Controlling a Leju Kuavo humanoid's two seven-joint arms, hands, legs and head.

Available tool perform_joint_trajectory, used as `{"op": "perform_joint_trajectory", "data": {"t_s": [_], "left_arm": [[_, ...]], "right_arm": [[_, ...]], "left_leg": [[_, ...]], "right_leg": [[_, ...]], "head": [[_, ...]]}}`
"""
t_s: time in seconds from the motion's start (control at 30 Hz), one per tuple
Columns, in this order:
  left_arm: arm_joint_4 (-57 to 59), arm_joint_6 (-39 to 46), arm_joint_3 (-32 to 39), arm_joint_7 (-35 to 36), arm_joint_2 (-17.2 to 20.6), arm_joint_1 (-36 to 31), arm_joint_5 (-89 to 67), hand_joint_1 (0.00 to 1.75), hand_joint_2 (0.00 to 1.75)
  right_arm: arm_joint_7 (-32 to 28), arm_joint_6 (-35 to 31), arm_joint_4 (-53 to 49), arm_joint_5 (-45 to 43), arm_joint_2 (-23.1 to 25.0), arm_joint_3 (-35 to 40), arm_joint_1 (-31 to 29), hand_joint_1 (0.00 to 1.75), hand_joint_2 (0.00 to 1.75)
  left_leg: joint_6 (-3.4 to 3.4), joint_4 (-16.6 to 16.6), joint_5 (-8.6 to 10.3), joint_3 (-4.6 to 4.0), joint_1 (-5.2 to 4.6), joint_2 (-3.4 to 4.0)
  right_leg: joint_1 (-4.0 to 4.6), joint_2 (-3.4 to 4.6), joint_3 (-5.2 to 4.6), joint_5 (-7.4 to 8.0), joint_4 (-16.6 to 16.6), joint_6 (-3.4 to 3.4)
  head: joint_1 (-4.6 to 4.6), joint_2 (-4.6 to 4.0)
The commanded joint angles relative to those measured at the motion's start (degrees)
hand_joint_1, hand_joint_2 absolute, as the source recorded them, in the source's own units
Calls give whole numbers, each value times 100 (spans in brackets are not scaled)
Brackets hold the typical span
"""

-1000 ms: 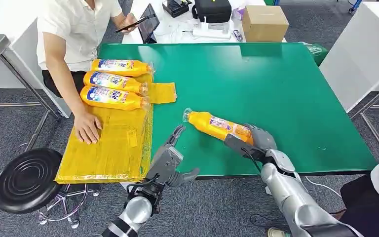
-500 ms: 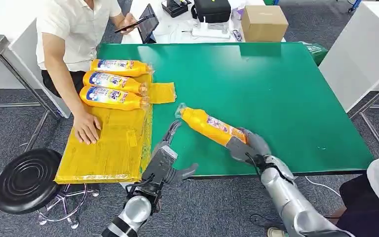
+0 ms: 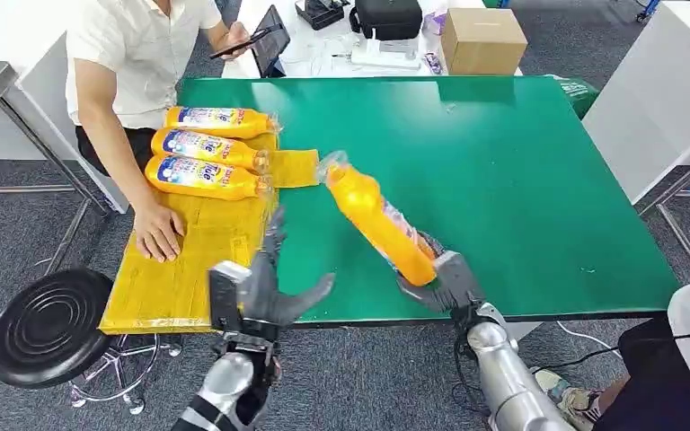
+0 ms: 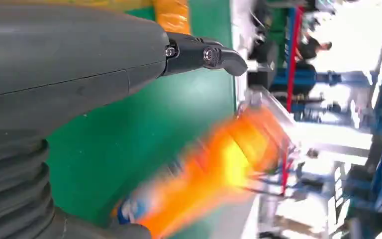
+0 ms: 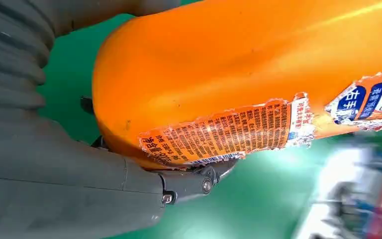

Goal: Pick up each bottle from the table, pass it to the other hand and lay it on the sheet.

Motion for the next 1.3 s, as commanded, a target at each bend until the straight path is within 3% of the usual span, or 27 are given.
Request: {"op": "perform_joint_trajectory", "data": {"t_s": [0.03, 0.07, 0.27, 0.57, 0.77, 1.03, 1.3], "left_arm": [[-34, -1011, 663, 320, 594, 358, 1482, 0, 175], [64, -1451, 782, 399, 548, 333, 2026, 0, 175], [194, -2000, 995, 578, 525, 246, 3065, 0, 175], [10, -3086, 773, 342, 530, 57, 3372, 0, 175], [-157, -3103, 588, -27, 459, 54, 2702, 0, 175], [-223, -3029, 547, -114, 436, 115, 2517, 0, 175], [-284, -3051, 262, -651, 476, 169, 1682, 0, 175]], "right_arm": [[-91, 429, -1440, -551, 212, 222, 631, 175, 175], [-116, 436, -1464, -589, 257, 360, 572, 175, 175], [-226, 460, -1497, -672, 329, 756, 424, 175, 175], [-177, 291, -807, -339, 636, 1921, -76, 175, 175], [-145, 216, -517, -310, 842, 2429, -138, 175, 175], [-115, 200, -523, -356, 783, 2423, -114, 175, 175], [-56, 184, -554, -433, 751, 2466, -112, 175, 175]], "left_leg": [[-16, -9, -5, 16, 9, 27], [-10, -7, -2, 5, 5, 18], [-12, -6, 0, -6, 6, 31], [-10, -2, 1, -4, 12, 34], [-8, -1, 3, -7, 11, 27], [-4, -1, 4, -10, 8, 13], [-7, -5, 4, -4, 8, 10]], "right_leg": [[10, 20, 7, 1, -7, -20], [5, 13, 0, 1, -4, -14], [6, 19, -12, 5, -3, -17], [12, 23, -10, 6, -1, -20], [11, 17, -12, 5, 1, -16], [7, 5, -10, 3, 0, -12], [8, 1, -4, 1, -4, -15]], "head": [[0, 0], [0, 0], [0, 0], [2, 0], [0, 0], [2, 0], [2, 0]]}}
